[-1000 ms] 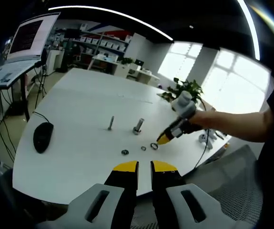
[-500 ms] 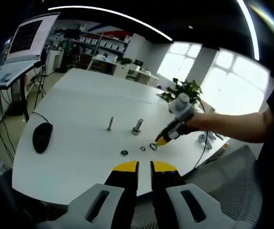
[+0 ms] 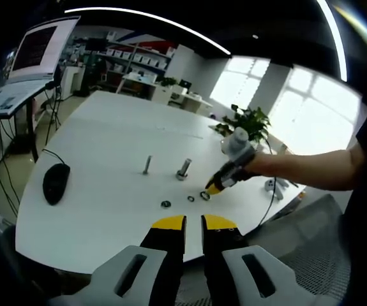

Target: Place the washer onto the threaded stud by aligning its center hole with the stud, sliding it down to the base, and recovering from edge contact or off-axis alignment until the washer reaches the visible bottom stop.

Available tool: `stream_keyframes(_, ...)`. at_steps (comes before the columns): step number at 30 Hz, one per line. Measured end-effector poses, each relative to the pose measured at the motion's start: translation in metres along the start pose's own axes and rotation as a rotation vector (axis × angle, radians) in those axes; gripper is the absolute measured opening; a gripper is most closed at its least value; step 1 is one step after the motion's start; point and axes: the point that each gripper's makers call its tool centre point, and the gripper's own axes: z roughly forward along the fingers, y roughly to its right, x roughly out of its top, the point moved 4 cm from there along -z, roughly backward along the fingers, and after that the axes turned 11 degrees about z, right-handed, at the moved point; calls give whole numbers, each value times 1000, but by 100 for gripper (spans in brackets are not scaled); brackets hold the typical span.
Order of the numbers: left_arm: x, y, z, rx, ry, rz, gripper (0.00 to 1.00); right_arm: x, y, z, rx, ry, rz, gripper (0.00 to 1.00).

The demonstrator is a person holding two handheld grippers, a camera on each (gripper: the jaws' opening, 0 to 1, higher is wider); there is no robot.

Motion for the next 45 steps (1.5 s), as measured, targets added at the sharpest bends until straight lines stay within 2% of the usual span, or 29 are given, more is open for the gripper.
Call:
stream_keyframes(10, 0, 0, 0, 2, 1, -5, 7, 1, 2, 4, -11, -7, -42, 17)
stream_keyframes(12, 0, 0, 0, 3, 2, -5, 7, 2, 1, 4, -30, -3, -70, 16)
stream_keyframes(15, 0, 0, 0, 3, 3, -6, 7, 4, -1, 5, -55, -8, -169, 16)
stream_keyframes(20, -1, 0, 0, 2, -1, -5, 7, 6, -3, 7, -54, 10, -151, 14)
stream_keyframes(24, -1, 0, 0, 1, -5, -6, 7, 7, -8, 9, -64, 8, -190, 8)
stream_keyframes(27, -1, 0, 0, 1, -5, -6, 7, 8, -6, 9, -70, 3, -178, 7)
stream_keyframes(32, -1, 0, 0, -1, -8, -6, 7, 7, -3, 8, -43, 27, -93, 7)
stream_keyframes(45, -1, 0, 0, -1, -11, -6, 7, 1, -7, 4, 6, 43, -31, 6)
